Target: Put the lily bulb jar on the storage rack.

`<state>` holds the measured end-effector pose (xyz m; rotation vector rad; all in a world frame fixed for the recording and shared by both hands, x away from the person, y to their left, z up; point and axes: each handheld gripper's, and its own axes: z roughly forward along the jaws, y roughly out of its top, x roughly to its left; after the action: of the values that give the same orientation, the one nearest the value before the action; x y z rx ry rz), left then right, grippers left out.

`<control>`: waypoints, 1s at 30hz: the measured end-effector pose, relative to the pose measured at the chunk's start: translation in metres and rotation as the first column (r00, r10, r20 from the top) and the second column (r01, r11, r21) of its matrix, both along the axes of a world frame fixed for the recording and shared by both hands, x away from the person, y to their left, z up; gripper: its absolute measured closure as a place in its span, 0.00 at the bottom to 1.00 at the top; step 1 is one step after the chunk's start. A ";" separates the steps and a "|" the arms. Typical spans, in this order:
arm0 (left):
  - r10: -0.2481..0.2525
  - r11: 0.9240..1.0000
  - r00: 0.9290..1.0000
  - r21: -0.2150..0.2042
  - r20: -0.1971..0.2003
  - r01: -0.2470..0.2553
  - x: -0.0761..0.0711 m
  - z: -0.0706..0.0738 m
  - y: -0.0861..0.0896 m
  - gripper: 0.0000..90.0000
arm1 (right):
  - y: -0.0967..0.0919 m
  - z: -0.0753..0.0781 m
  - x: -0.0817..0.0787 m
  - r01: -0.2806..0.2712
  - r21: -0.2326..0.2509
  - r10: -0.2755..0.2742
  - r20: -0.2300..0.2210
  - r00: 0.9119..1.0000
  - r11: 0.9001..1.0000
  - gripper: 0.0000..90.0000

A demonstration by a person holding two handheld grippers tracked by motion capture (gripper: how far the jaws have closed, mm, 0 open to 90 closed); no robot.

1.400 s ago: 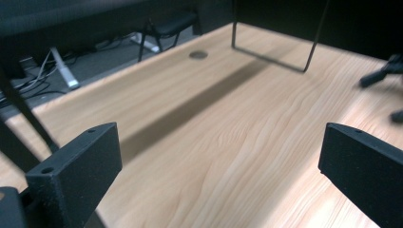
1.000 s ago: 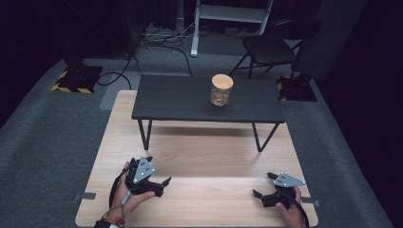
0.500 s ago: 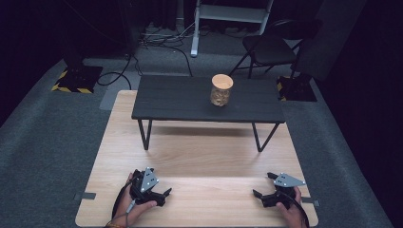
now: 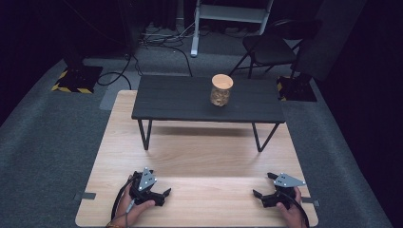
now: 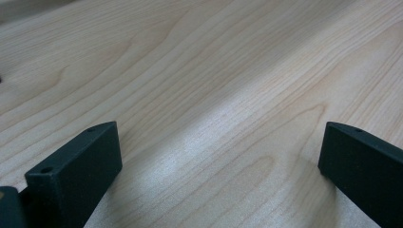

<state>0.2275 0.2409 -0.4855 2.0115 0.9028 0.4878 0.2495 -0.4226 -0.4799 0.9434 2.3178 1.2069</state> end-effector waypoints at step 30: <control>-0.005 1.000 1.000 -0.006 0.004 0.005 0.000 -0.002 0.000 0.01 | 0.000 0.000 0.000 0.000 0.000 0.000 0.000 1.000 1.000 0.00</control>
<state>0.2272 0.2414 -0.4872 2.0060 0.8954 0.4860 0.2495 -0.4225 -0.4799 0.9437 2.3178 1.2071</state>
